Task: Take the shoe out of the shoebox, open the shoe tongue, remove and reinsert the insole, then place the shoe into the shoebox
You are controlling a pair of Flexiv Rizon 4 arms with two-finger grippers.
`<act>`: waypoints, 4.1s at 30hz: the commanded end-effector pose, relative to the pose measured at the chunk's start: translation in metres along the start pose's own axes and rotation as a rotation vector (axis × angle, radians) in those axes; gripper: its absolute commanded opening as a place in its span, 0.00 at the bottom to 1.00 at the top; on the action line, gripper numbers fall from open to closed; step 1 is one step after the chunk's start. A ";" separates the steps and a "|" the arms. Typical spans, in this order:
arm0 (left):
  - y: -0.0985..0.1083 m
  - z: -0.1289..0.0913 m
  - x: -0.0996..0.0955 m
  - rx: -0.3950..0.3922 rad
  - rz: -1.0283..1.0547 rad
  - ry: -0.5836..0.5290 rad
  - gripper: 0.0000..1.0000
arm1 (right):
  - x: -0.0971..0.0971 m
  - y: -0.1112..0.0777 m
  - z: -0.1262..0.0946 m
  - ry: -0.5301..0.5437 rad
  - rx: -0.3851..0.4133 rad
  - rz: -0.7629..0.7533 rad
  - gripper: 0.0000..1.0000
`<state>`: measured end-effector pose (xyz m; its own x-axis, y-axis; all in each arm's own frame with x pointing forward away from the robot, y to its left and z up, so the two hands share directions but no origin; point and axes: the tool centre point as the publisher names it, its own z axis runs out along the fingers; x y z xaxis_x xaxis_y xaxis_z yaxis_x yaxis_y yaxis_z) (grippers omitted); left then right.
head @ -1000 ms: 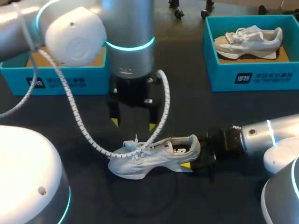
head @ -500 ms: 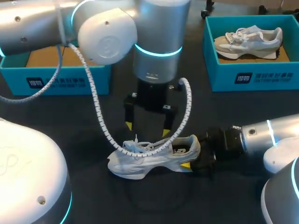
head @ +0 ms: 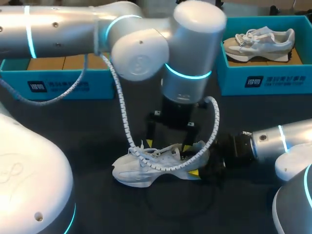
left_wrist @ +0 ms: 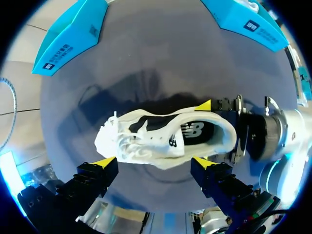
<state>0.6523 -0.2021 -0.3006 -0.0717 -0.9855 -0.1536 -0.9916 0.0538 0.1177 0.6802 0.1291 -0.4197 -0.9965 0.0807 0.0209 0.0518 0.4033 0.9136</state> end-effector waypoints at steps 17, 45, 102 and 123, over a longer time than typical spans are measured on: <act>-0.008 0.032 0.020 -0.009 -0.042 -0.124 1.00 | -0.001 0.000 0.002 -0.003 0.003 0.000 0.00; -0.003 0.040 -0.016 -0.057 -0.063 -0.202 0.81 | -0.001 0.000 0.002 -0.003 0.003 0.000 0.00; 0.012 0.032 -0.108 -0.017 -0.032 0.446 0.00 | -0.001 0.000 0.002 -0.003 0.003 0.000 0.00; 0.012 0.083 -0.129 -0.086 -0.079 0.403 0.23 | -0.001 0.000 0.002 -0.003 0.003 0.000 0.00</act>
<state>0.6443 -0.0693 -0.3634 0.0512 -0.9904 0.1284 -0.9765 -0.0228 0.2142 0.6803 0.1296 -0.4192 -0.9965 0.0807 0.0204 0.0514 0.4031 0.9137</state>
